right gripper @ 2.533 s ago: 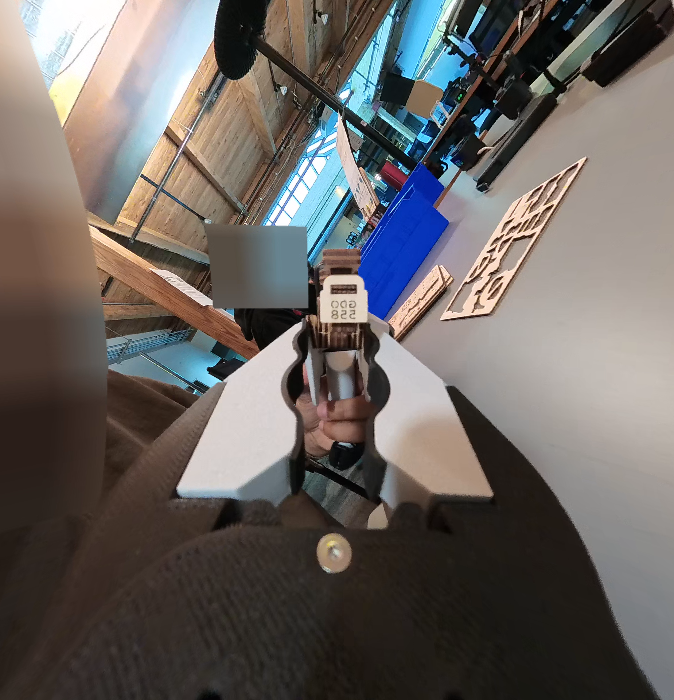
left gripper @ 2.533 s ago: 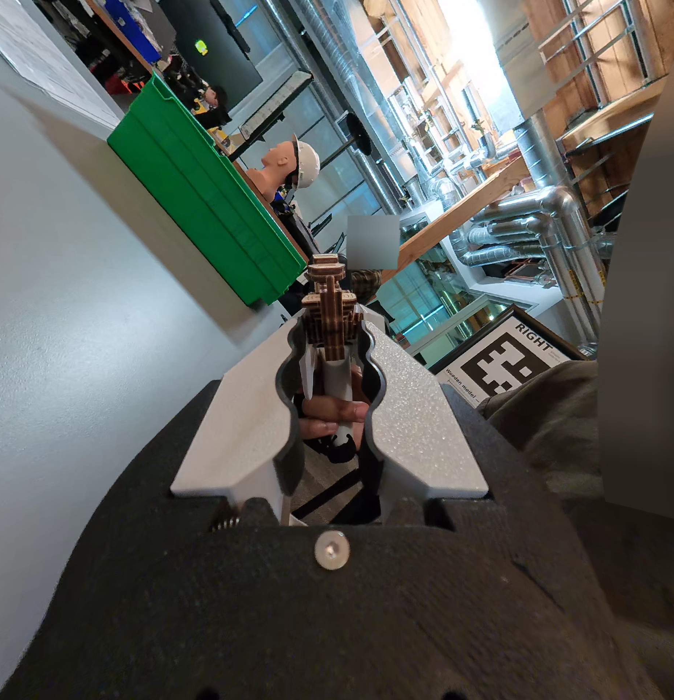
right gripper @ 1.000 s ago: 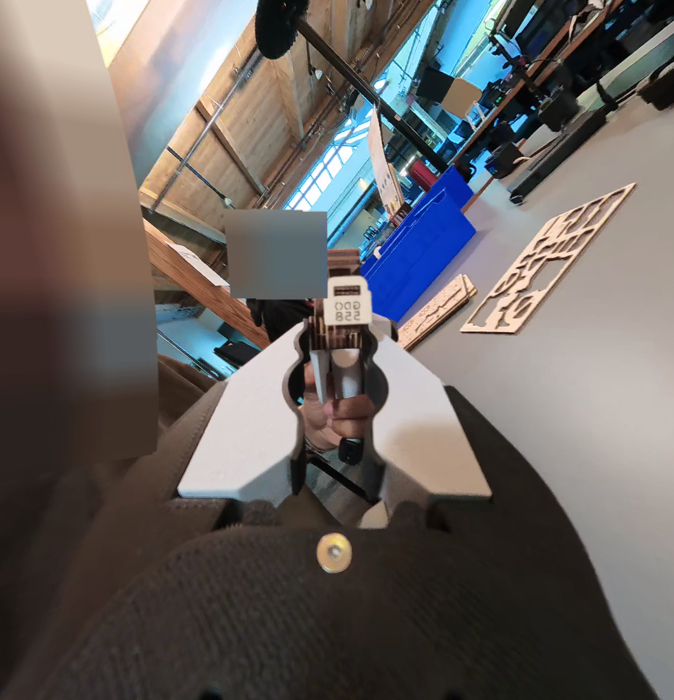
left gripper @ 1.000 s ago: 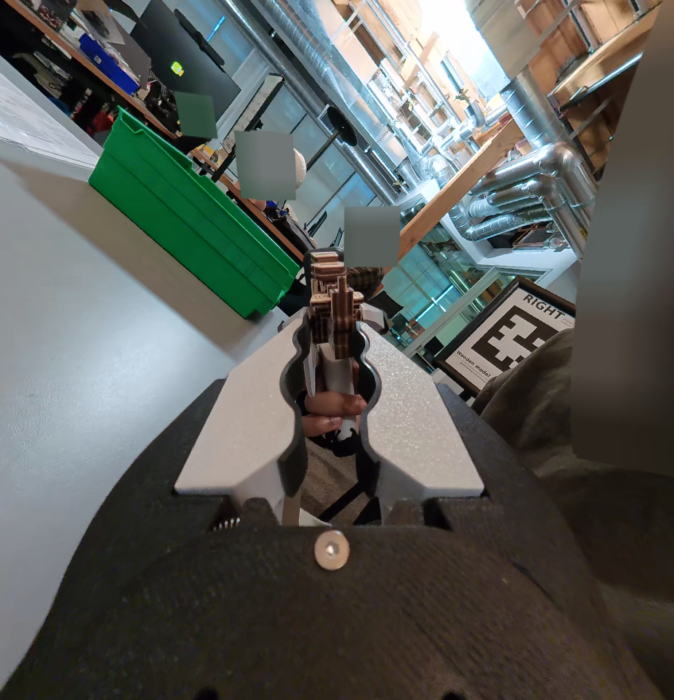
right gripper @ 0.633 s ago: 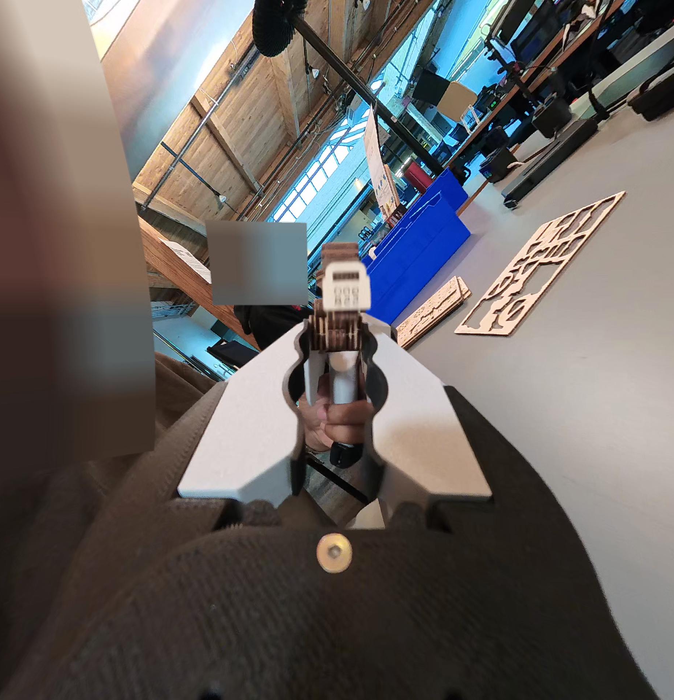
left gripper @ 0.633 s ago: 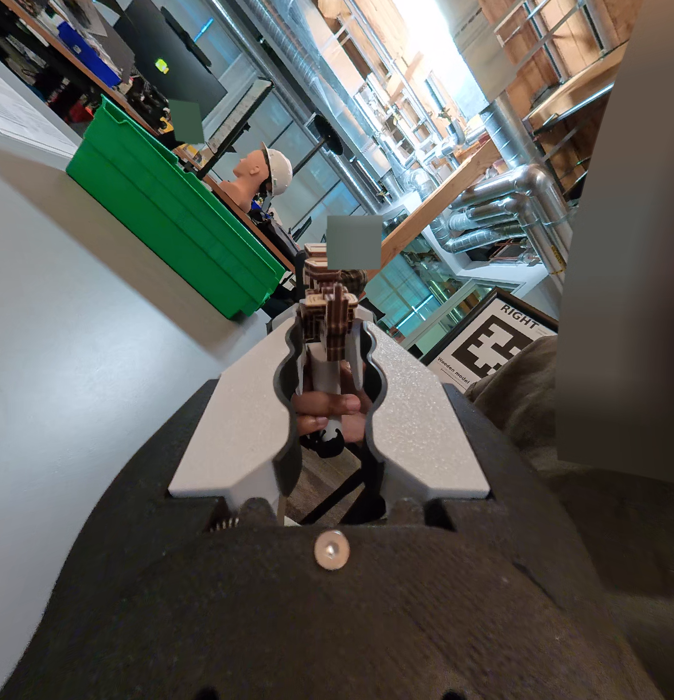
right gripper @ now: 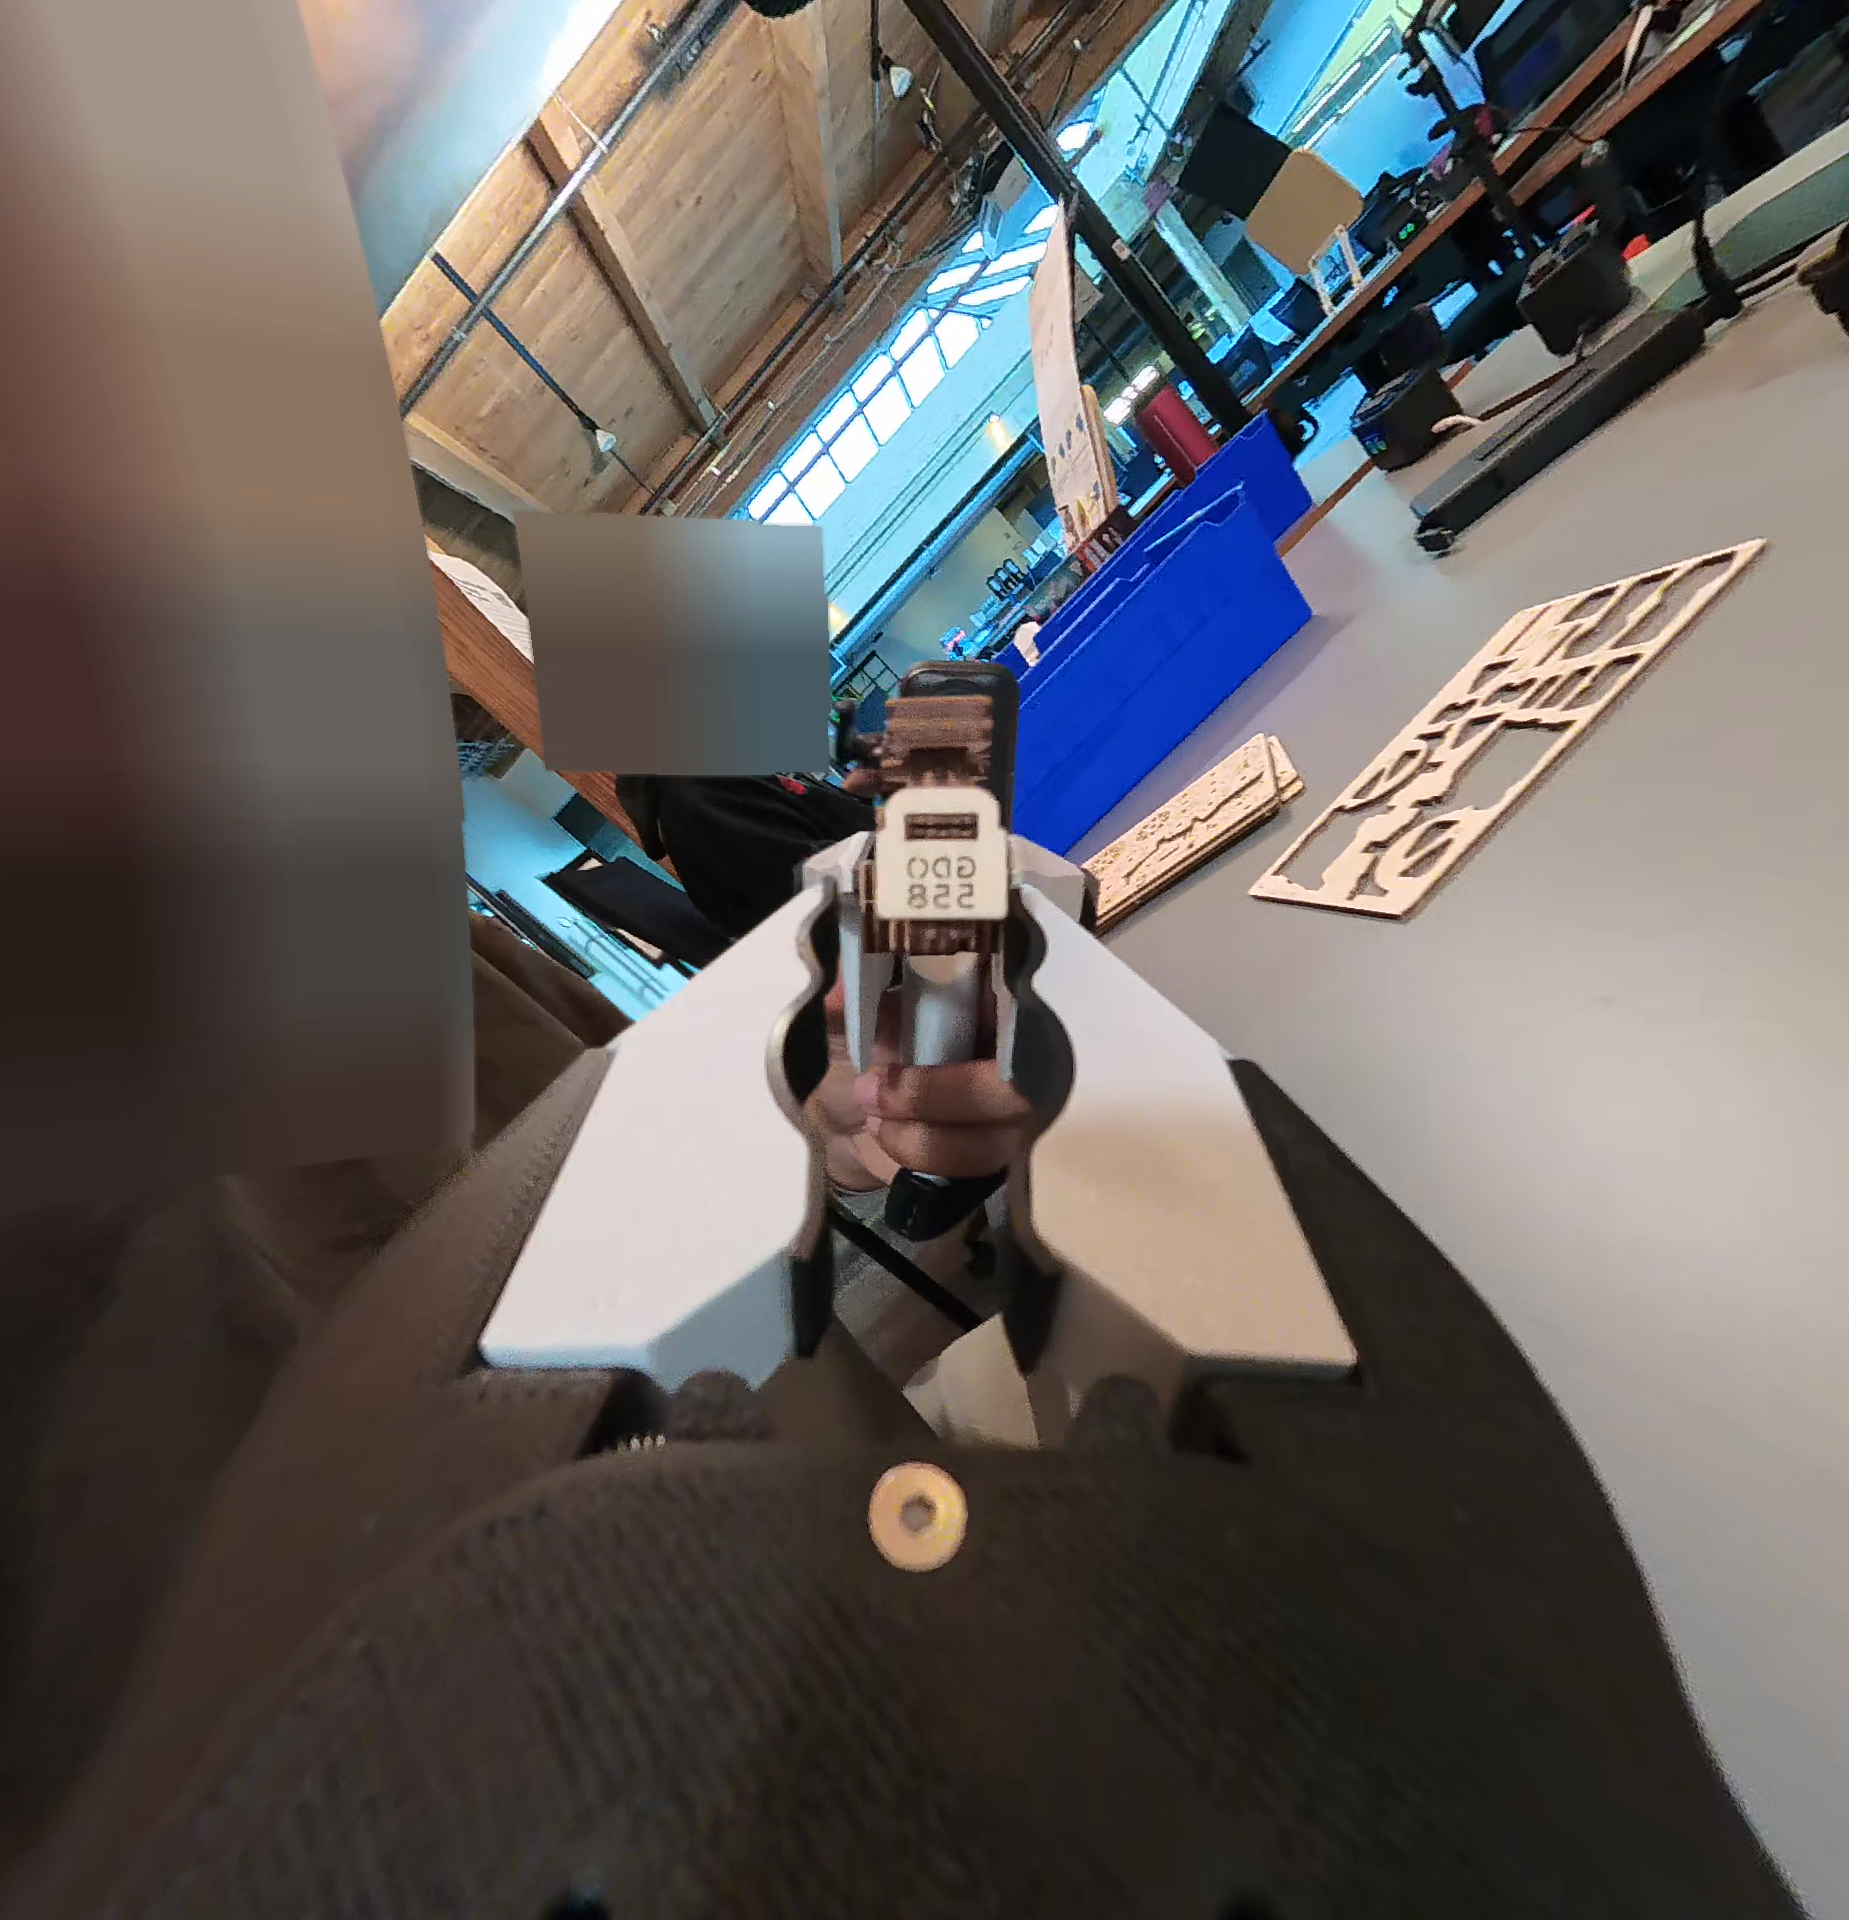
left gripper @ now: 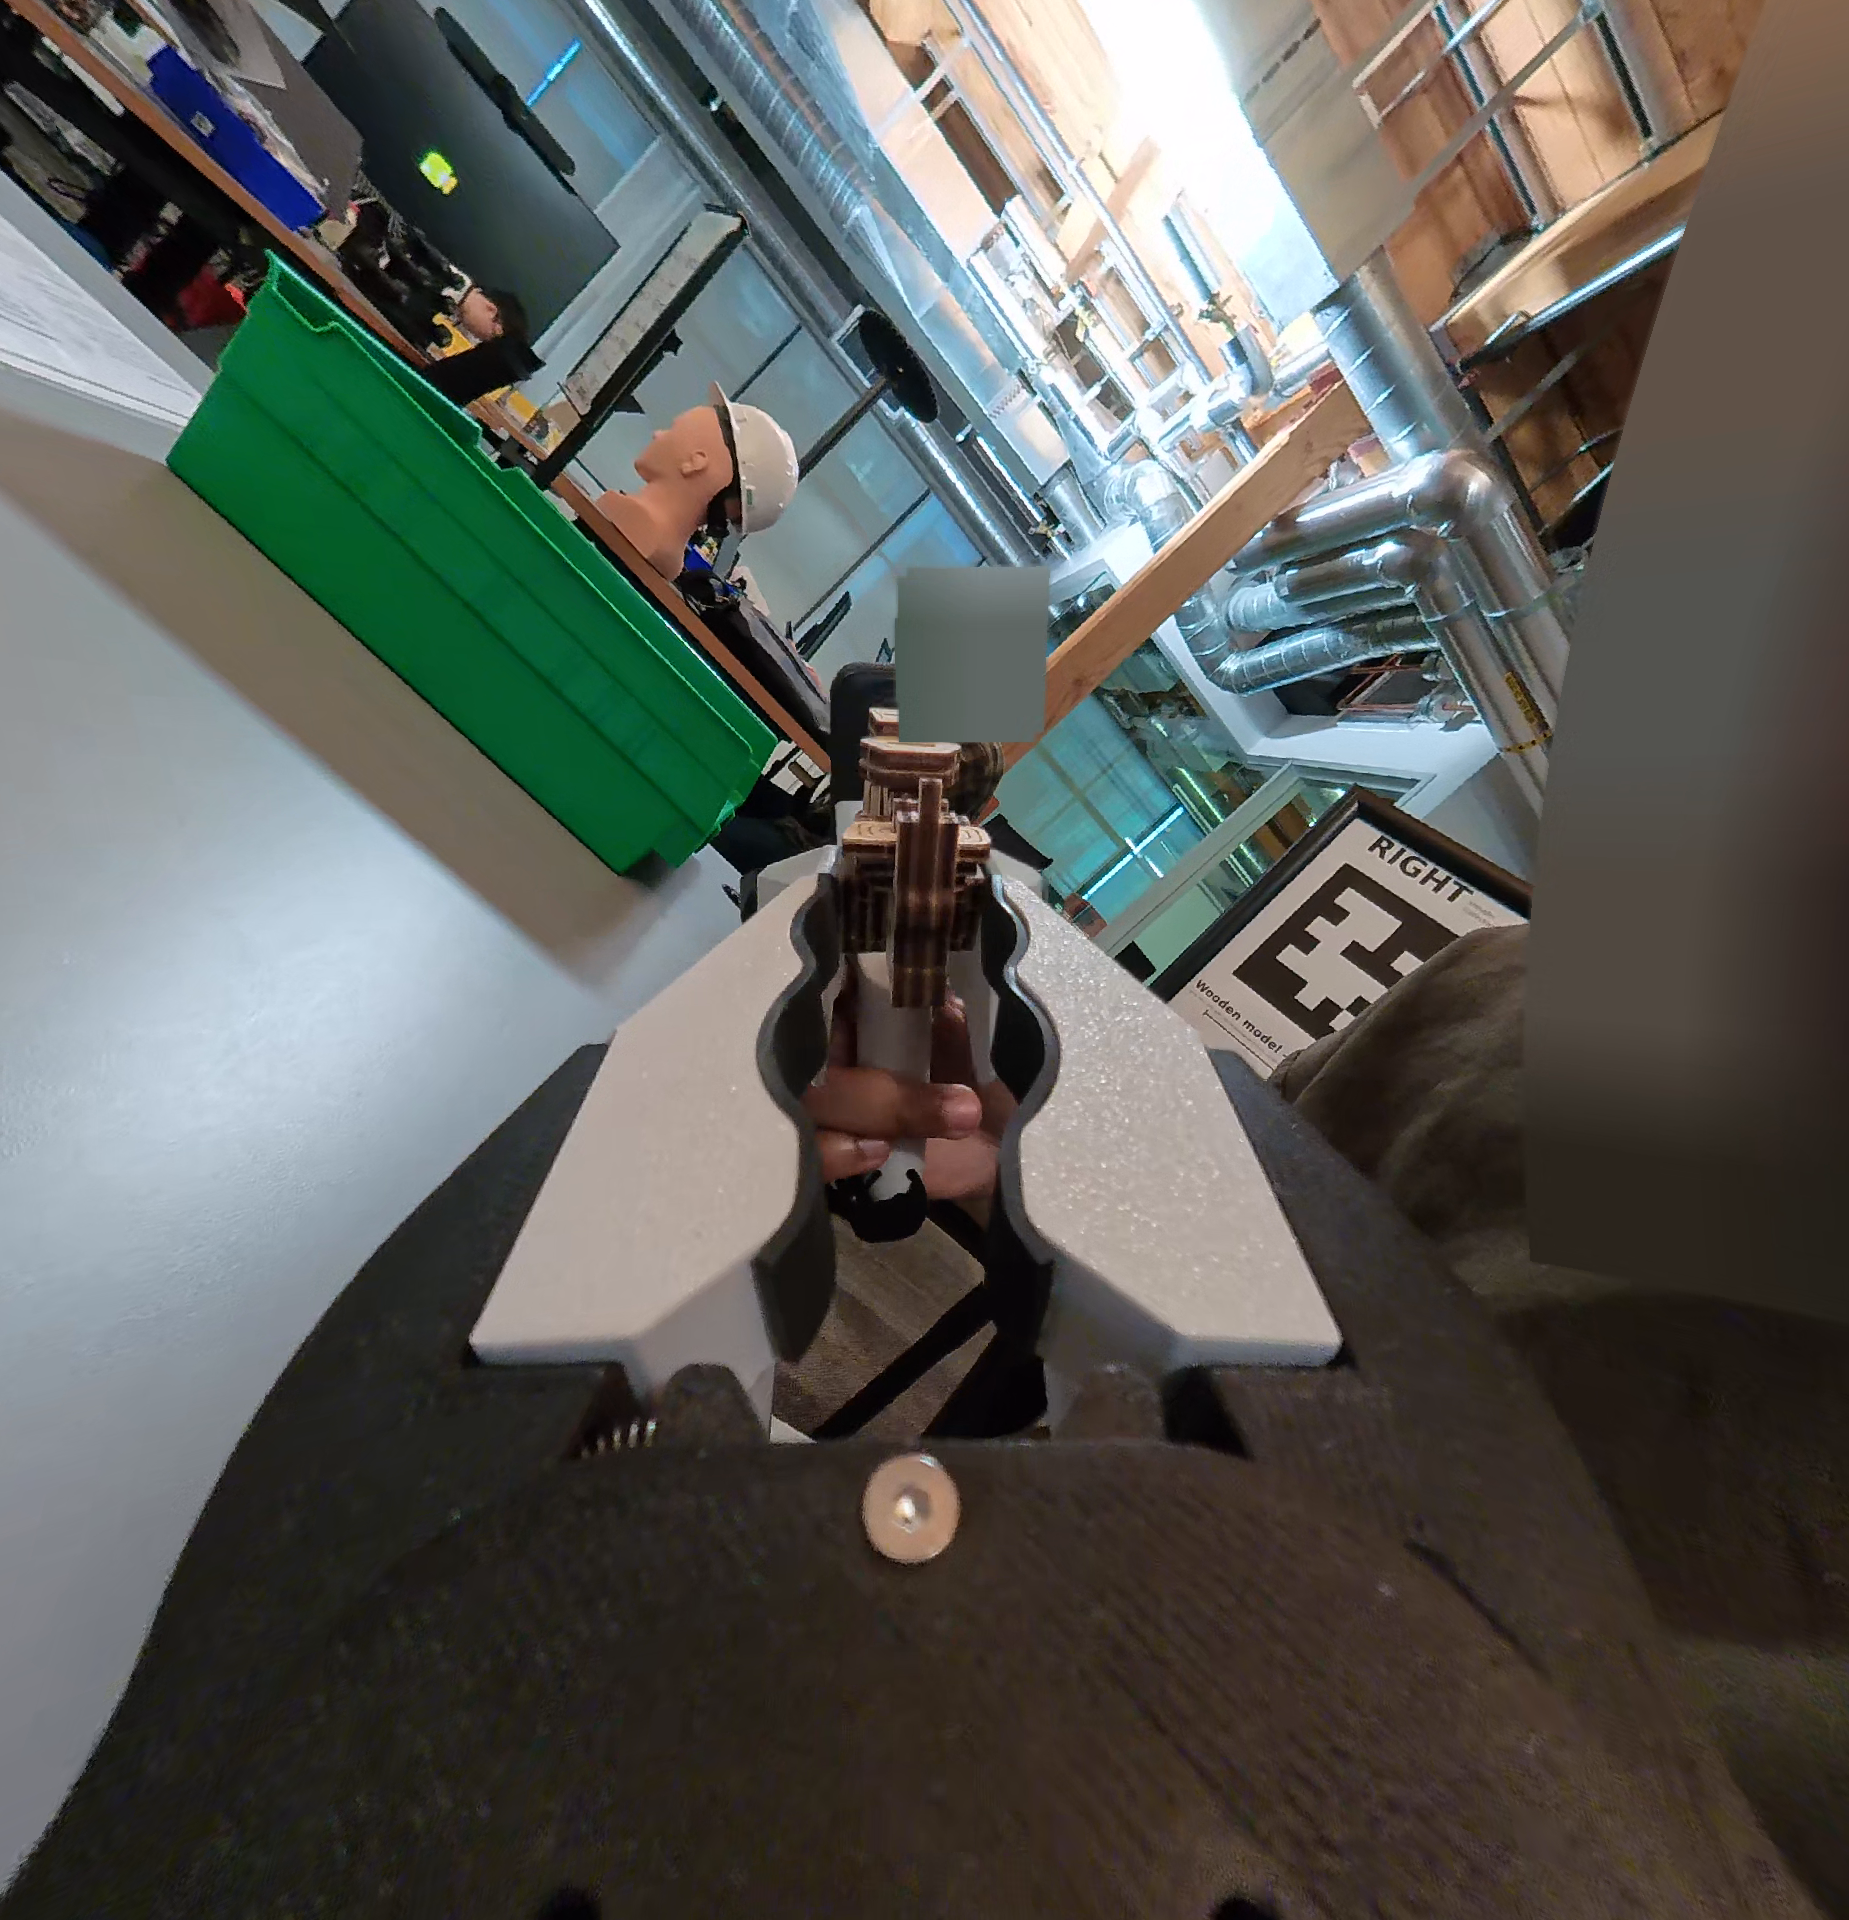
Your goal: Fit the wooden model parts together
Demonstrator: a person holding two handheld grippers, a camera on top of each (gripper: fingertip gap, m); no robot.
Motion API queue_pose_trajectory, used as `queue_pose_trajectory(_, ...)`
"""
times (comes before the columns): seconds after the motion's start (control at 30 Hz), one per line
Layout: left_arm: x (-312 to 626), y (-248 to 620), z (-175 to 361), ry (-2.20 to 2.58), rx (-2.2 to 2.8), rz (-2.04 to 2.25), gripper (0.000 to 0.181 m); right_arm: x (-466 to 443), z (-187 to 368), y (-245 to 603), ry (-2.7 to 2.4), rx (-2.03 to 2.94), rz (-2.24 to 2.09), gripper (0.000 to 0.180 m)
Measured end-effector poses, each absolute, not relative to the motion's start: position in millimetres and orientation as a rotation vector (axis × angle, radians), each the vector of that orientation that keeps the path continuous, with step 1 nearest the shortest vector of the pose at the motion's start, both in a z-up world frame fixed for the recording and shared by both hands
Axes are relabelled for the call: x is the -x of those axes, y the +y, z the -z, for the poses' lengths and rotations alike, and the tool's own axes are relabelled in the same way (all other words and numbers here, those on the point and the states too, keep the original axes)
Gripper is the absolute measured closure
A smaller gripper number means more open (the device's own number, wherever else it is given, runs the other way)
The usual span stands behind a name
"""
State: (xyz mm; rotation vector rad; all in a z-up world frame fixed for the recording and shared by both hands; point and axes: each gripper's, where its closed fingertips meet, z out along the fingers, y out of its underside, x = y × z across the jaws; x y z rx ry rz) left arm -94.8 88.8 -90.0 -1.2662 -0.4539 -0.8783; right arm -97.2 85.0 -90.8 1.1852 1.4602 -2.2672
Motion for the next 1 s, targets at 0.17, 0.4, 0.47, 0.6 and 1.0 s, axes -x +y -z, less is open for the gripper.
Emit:
queue_pose_trajectory(0.17,92.9,89.3,88.1,-0.445,1.262,0.873,0.156,96.6,91.2,86.1,1.505,-1.190,2.275,0.154)
queue_pose_trajectory(0.4,85.0,87.2,79.7,-0.366,1.271,0.852,0.157,89.3,82.8,84.4,1.569,-1.114,2.317,0.154)
queue_pose_trajectory(0.47,82.6,87.1,77.2,-0.339,1.286,0.822,0.156,86.8,80.2,84.3,1.584,-1.083,2.334,0.154)
queue_pose_trajectory(0.6,79.0,86.4,73.7,-0.303,1.295,0.774,0.156,83.5,76.2,83.8,1.596,-1.038,2.361,0.155)
queue_pose_trajectory(1.0,105.8,84.6,89.6,-0.477,1.246,0.770,0.136,95.2,64.7,109.6,1.964,-1.187,2.633,0.154)
